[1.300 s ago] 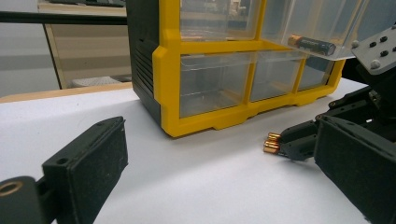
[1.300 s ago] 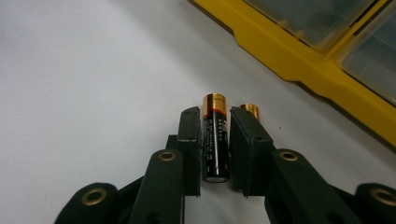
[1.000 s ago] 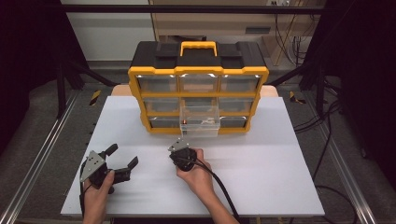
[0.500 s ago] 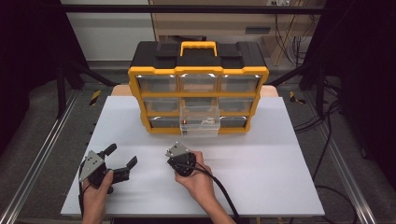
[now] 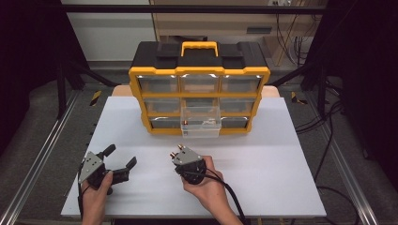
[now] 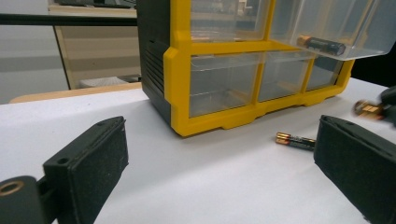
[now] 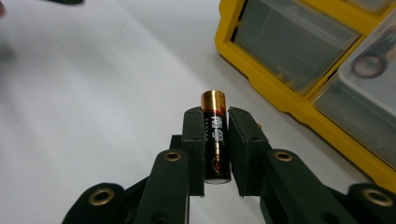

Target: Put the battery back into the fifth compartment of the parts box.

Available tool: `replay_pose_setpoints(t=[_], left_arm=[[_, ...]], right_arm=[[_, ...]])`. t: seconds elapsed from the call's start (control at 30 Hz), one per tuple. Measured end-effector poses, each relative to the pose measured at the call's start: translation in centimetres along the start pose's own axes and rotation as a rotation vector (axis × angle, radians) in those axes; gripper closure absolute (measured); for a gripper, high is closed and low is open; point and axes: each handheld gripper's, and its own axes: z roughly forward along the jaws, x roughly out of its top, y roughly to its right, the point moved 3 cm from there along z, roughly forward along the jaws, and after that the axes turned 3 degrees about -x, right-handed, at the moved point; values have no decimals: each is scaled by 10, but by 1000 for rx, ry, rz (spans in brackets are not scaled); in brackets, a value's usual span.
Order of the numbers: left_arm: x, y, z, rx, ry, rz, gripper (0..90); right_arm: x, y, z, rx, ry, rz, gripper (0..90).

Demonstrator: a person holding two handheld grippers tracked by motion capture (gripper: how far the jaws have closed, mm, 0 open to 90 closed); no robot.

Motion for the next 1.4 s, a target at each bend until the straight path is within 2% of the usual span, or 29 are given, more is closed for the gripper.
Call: replay_pose_setpoints(t=[0.13, 0.4, 0.57, 0.6, 0.63, 0.67, 0.73, 0.87, 0.97, 1.1, 1.2, 1.4], left_arm=[[1, 0, -1, 1, 7, -1, 32], [1, 1, 0, 1, 0, 15, 32], [0, 1, -2, 4, -2, 14, 32], [0, 1, -2, 5, 0, 10, 32], [0, 1, -3, 7, 3, 6, 32], [1, 0, -3, 10, 4, 8, 32], [2, -1, -3, 12, 6, 10, 32], [-1, -2, -1, 11, -2, 2, 32], [1, 0, -2, 6, 1, 10, 32], [-1, 0, 0, 3, -5, 10, 32], [-1, 1, 1, -1, -6, 11, 32], [0, 2, -1, 1, -11, 24, 32]], right_arm=[[11, 2, -22, 1, 41, -2, 770], [26, 4, -44, -10, 98, -6, 770], [44, 12, -61, -24, 141, -8, 770], [53, 19, -69, -31, 162, 0, 770], [53, 19, -69, -31, 162, 0, 770], [64, 28, -78, -42, 180, 9, 770], [69, 33, -82, -50, 187, 12, 770], [87, 59, -94, -79, 223, 30, 770], [96, 81, -99, -88, 243, 72, 770], [102, 108, -100, -92, 239, 120, 770], [104, 121, -99, -88, 234, 149, 770], [105, 133, -91, -98, 180, 152, 770]])
